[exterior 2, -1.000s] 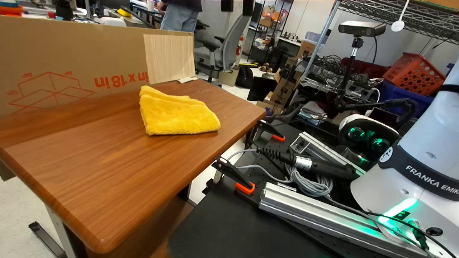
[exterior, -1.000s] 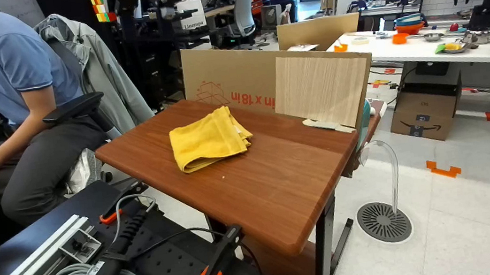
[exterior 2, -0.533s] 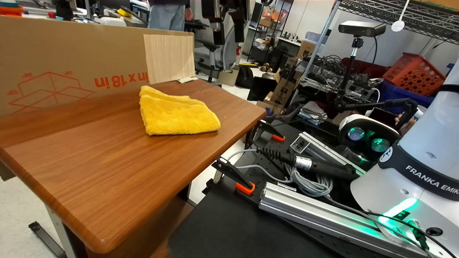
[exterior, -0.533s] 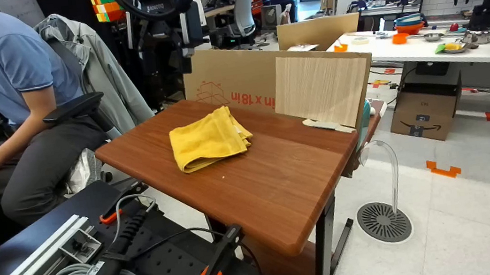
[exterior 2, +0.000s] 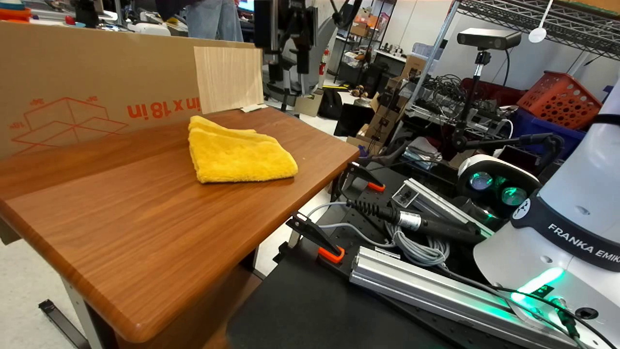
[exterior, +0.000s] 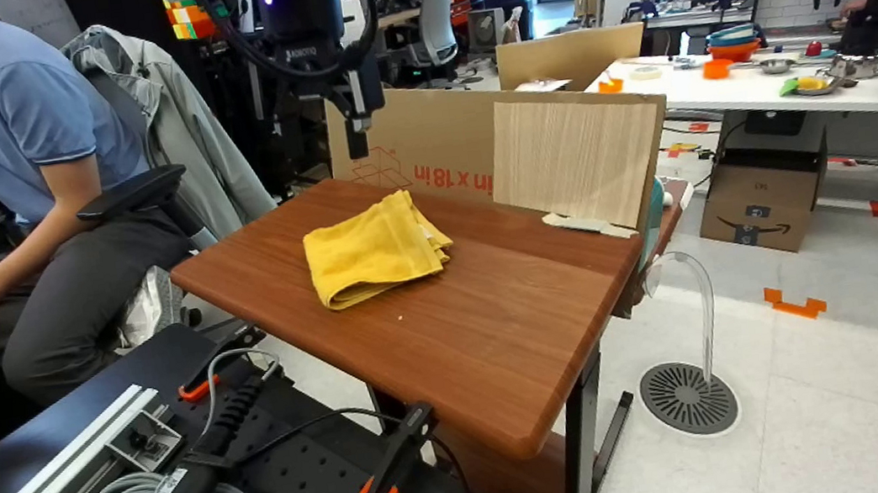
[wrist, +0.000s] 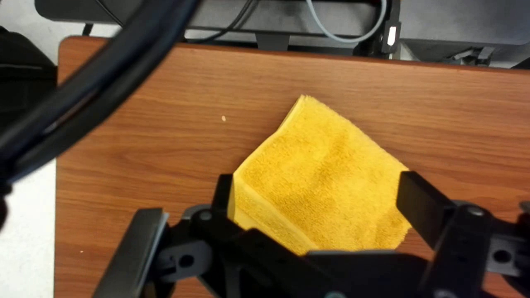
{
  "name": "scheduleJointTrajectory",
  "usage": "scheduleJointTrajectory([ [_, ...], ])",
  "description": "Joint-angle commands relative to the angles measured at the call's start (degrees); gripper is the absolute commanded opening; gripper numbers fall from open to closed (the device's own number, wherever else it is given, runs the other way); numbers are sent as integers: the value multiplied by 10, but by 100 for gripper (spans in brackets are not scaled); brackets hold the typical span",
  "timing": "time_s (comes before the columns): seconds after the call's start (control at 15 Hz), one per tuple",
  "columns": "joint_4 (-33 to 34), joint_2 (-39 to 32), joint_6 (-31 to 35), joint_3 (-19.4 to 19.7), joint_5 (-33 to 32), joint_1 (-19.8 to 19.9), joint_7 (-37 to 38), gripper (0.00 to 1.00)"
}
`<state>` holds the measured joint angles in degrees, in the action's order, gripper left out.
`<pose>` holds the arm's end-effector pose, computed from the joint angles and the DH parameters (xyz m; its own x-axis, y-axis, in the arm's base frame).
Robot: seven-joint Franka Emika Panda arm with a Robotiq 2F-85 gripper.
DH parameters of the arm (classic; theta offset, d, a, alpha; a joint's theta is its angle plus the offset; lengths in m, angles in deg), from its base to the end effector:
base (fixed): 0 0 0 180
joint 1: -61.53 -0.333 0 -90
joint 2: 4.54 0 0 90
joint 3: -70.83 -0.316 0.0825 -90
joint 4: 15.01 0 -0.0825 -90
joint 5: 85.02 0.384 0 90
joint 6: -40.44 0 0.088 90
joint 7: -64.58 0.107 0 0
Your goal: Use the yellow cloth to wipe the table
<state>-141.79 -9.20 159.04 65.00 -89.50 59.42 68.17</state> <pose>0.5082 0.0667 0.3254 0.9693 0.1113 -0.2190 0.1282 -0.9897 0.0642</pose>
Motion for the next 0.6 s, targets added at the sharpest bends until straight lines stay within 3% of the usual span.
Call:
scheduleJointTrajectory([
  [0.0, -26, -44, 92, 3, -15, -17, 5, 100],
  [0.53, -59, -118, 151, 18, -53, -28, 10, 100],
])
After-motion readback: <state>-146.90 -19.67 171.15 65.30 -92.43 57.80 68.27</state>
